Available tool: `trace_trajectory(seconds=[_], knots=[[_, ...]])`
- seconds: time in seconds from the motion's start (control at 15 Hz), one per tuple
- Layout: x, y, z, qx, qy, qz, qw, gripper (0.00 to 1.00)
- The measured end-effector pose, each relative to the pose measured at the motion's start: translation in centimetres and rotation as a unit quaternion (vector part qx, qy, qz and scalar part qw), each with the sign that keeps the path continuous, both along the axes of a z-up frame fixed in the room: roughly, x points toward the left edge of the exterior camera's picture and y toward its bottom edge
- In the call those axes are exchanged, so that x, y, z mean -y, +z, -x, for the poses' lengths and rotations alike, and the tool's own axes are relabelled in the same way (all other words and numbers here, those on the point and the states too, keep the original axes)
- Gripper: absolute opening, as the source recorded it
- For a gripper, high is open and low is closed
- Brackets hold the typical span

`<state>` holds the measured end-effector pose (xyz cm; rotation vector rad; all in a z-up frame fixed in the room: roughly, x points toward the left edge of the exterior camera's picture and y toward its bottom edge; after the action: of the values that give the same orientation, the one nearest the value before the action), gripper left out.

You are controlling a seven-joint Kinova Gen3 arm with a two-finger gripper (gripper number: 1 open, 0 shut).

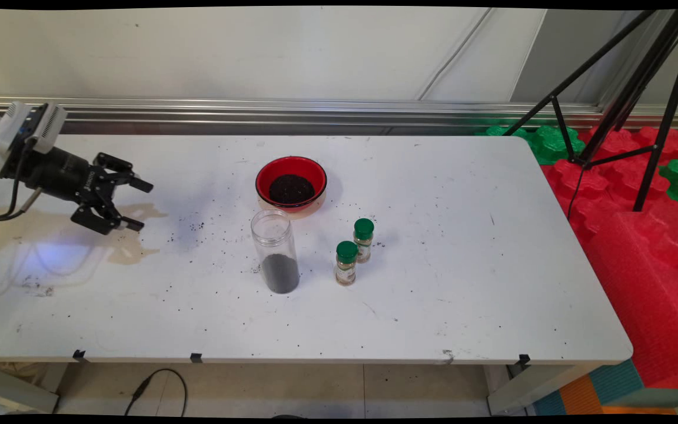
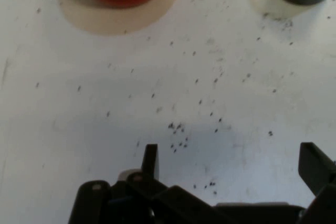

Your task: Pick up the black seasoning powder from the table

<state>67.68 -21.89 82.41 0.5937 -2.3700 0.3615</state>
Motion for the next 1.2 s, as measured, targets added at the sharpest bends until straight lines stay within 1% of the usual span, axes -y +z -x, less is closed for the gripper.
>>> trace_trajectory(seconds=[0.2,0.4,0.6,0.8,1.2], knots=[[0.5,-0.3,1.1,-0.002,-0.032,0.012,0.9994,1.0],[1.2,-0.7,2.4,-0.005,-0.067,0.025,0.9974,1.0],[1.6,-1.1,3.3,-0.01,-0.089,0.033,0.9954,1.0],[2.3,-1.6,4.5,-0.019,-0.115,0.041,0.9923,1.0],[3.4,-2.7,6.8,-0.044,-0.146,0.048,0.9872,1.0]])
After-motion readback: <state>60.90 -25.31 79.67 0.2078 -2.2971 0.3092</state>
